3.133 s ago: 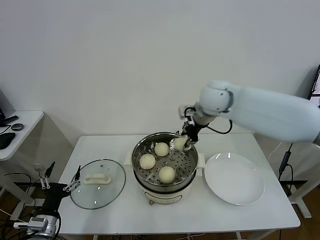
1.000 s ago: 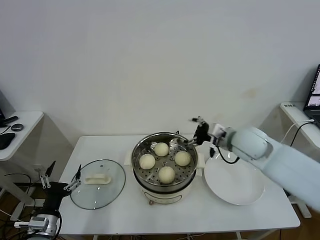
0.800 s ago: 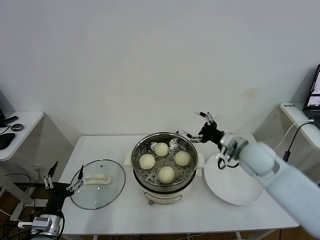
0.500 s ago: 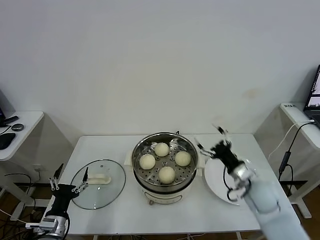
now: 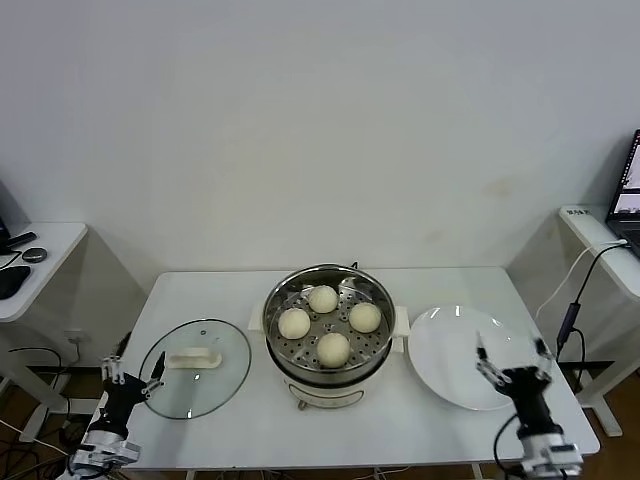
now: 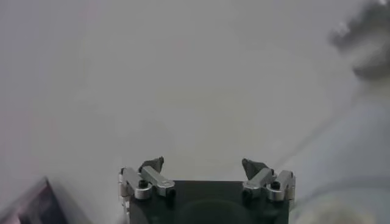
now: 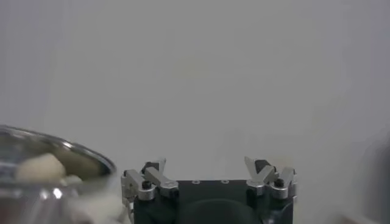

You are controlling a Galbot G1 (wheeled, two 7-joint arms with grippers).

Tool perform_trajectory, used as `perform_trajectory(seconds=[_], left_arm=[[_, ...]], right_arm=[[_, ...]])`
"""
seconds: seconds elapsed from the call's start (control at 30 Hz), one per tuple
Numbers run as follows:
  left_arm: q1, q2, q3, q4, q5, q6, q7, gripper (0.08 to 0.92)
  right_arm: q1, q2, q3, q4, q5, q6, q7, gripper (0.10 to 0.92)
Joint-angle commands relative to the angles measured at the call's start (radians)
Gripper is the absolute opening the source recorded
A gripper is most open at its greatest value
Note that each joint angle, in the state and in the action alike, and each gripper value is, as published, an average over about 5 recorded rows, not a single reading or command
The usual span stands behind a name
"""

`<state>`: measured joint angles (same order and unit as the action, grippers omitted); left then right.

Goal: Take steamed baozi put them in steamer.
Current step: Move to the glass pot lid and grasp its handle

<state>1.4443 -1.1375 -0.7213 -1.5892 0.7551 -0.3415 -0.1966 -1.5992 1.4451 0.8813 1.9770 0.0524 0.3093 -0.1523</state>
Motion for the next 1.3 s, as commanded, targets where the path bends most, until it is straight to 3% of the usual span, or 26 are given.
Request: perform_trajectory(seconds=[0.03,0.37,0.7,1.3], left_arm=[[-0.09,0.05,0.06,0.184,0.617,-0.042,-0.05,0.823],[-0.047,0.028,0.073,0.099,0.613,-0.002,-0.032,0.823],[-0.132,0.017,0.086,0.113,0.611,0.011,-0.023,0.823],[-0.277,-0.007,0.122,0.259,0.611,0.018,-0.014,0.823]], right_arm=[[-0.109,0.13,0.182,0.031,0.032,0.039,0.012,0.823],[-0.12,0.13,0.177,0.026,0.031,0.041,0.009,0.823],[-0.12,0.127,0.162,0.004,0.027,0.041,0.01,0.823],[-0.141,0.13,0.144,0.036,0.046,0.01,-0.001,0.823]])
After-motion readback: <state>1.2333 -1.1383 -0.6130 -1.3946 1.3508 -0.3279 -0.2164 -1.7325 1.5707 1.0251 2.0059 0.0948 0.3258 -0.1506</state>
